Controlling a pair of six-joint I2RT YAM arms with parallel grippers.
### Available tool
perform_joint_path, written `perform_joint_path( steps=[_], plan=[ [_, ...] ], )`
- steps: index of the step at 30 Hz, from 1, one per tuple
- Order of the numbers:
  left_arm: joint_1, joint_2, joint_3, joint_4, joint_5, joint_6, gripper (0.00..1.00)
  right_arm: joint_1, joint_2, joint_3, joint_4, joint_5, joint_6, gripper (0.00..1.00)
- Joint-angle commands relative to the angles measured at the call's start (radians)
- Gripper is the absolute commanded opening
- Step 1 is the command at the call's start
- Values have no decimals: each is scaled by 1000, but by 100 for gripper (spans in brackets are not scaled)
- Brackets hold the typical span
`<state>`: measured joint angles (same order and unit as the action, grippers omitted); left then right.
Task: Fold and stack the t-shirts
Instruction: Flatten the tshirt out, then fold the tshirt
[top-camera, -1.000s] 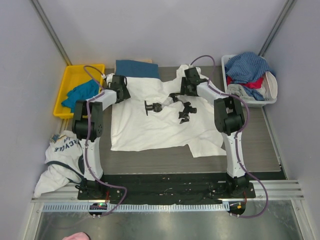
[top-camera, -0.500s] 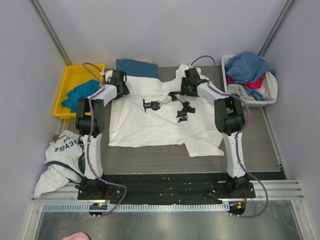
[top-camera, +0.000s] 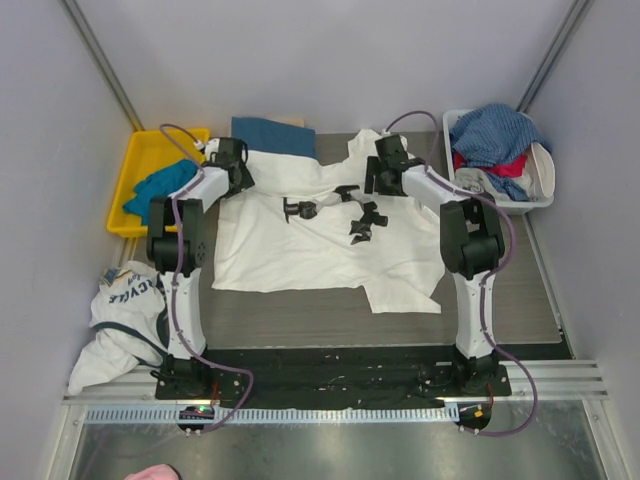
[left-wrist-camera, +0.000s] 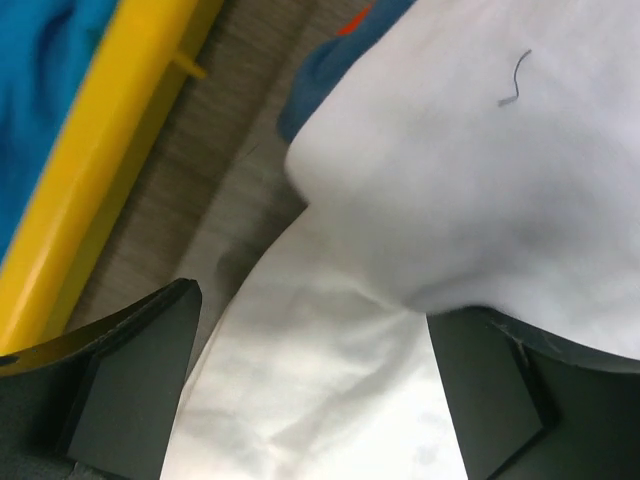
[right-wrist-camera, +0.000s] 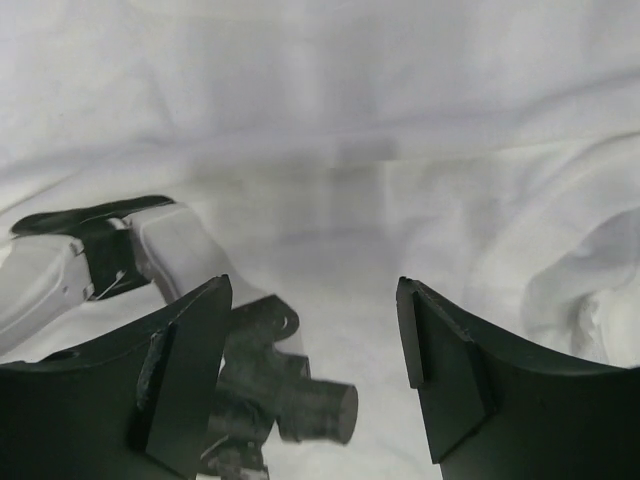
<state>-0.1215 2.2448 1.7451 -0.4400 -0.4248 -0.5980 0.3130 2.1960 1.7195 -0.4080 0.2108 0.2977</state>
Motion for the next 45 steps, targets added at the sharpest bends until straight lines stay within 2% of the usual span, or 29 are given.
perform_joint_path(
  steps=[1, 8, 9, 11, 12, 14, 15, 18, 22, 24, 31, 45],
  plan=[
    [22, -284, -108, 159, -8, 1, 100, -2, -259, -47, 8, -13, 11, 75],
    [-3, -577, -329, 208, 38, -52, 100, -3, -537, -256, -61, 88, 99, 75],
    [-9, -609, -411, 218, 38, -62, 100, -2, -564, -288, -77, 104, 147, 75],
    [-44, -706, -500, 240, 31, -83, 100, 0, -649, -414, -115, 137, 190, 75],
    [-61, -738, -577, 245, 15, -85, 100, -2, -676, -510, -126, 147, 257, 75],
    [-108, -813, -653, 247, 4, -109, 100, 3, -763, -608, -175, 170, 331, 74],
    [-124, -833, -683, 247, 0, -118, 100, 6, -800, -712, -186, 174, 392, 74],
    [-200, -899, -788, 245, -18, -140, 100, 63, -948, -896, -230, 214, 500, 73],
    [-299, -956, -867, 218, -29, -164, 100, 175, -1111, -1014, -360, 281, 719, 73],
    [-325, -976, -883, 213, -40, -167, 100, 221, -1183, -1046, -406, 306, 777, 72],
    [-374, -1021, -935, 185, -51, -172, 100, 244, -1292, -1132, -525, 355, 911, 71],
    [-375, -1025, -960, 176, -40, -161, 100, 245, -1197, -1201, -456, 348, 971, 71]
  ],
)
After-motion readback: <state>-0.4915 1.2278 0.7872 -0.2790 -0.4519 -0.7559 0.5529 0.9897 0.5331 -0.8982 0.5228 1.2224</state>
